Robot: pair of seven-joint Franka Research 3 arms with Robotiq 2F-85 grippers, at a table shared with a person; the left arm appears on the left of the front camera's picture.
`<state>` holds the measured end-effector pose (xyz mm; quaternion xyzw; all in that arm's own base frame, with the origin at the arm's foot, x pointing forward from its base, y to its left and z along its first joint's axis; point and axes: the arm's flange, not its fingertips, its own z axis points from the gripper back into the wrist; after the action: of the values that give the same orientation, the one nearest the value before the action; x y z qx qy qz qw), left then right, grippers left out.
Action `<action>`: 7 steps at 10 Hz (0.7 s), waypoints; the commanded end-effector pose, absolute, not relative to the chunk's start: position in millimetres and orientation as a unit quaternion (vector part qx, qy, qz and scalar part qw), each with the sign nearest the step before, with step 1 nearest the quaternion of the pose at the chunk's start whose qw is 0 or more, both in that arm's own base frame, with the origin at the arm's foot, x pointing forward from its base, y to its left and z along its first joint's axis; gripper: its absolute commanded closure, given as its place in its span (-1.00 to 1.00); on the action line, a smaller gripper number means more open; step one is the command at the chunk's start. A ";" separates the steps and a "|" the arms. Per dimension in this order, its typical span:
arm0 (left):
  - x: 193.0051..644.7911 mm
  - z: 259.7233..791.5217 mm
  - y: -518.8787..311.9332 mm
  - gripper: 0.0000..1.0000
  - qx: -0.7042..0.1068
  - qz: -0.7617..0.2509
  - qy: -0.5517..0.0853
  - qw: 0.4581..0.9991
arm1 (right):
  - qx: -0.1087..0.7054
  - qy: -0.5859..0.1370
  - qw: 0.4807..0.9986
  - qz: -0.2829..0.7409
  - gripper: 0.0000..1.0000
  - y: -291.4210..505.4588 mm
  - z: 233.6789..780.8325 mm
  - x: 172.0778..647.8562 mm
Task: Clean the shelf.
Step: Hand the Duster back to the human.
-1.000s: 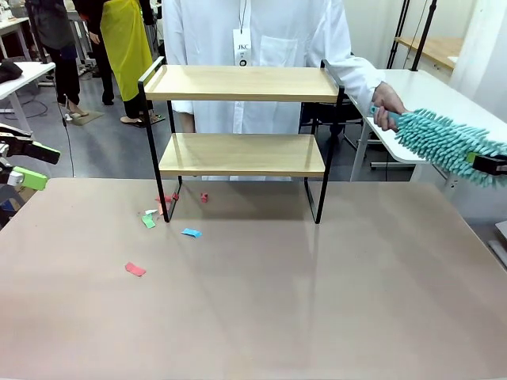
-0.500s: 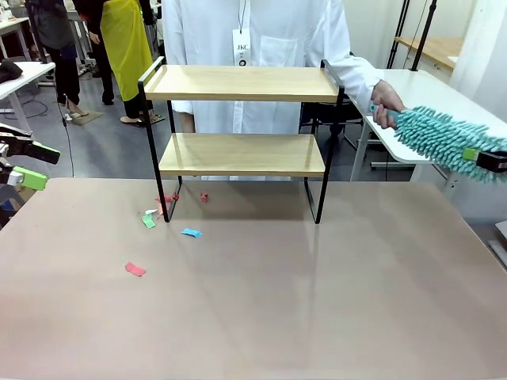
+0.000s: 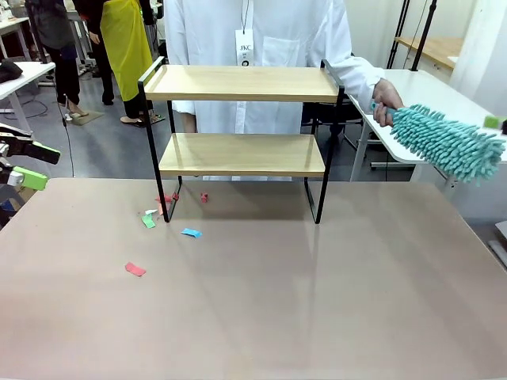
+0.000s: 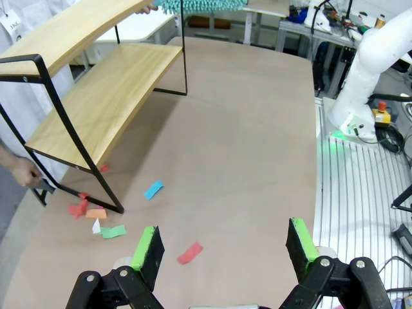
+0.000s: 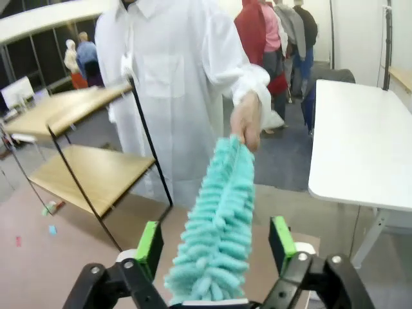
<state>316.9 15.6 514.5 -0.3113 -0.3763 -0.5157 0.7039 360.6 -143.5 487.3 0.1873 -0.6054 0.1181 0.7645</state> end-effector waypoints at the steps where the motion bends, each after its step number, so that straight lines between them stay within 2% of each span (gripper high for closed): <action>1: 318.5 515.0 14.7 -1.00 -0.315 -0.519 -0.388 0.693 | 0.250 -0.629 0.732 0.080 -1.00 -169.9 548.5 342.4; 4: 318.5 515.0 14.7 -1.00 -0.315 -0.519 -0.388 0.693 | 0.332 -0.669 0.665 -0.010 -1.00 -233.1 616.6 327.4; 7: 318.5 515.0 14.7 -1.00 -0.315 -0.519 -0.388 0.693 | 0.363 -0.683 0.629 -0.074 -1.00 -271.9 629.1 321.1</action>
<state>316.9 16.0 514.9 -0.3108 -0.3755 -0.5155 0.7047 309.1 -271.9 632.6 0.3394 -0.6878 -0.0572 0.6391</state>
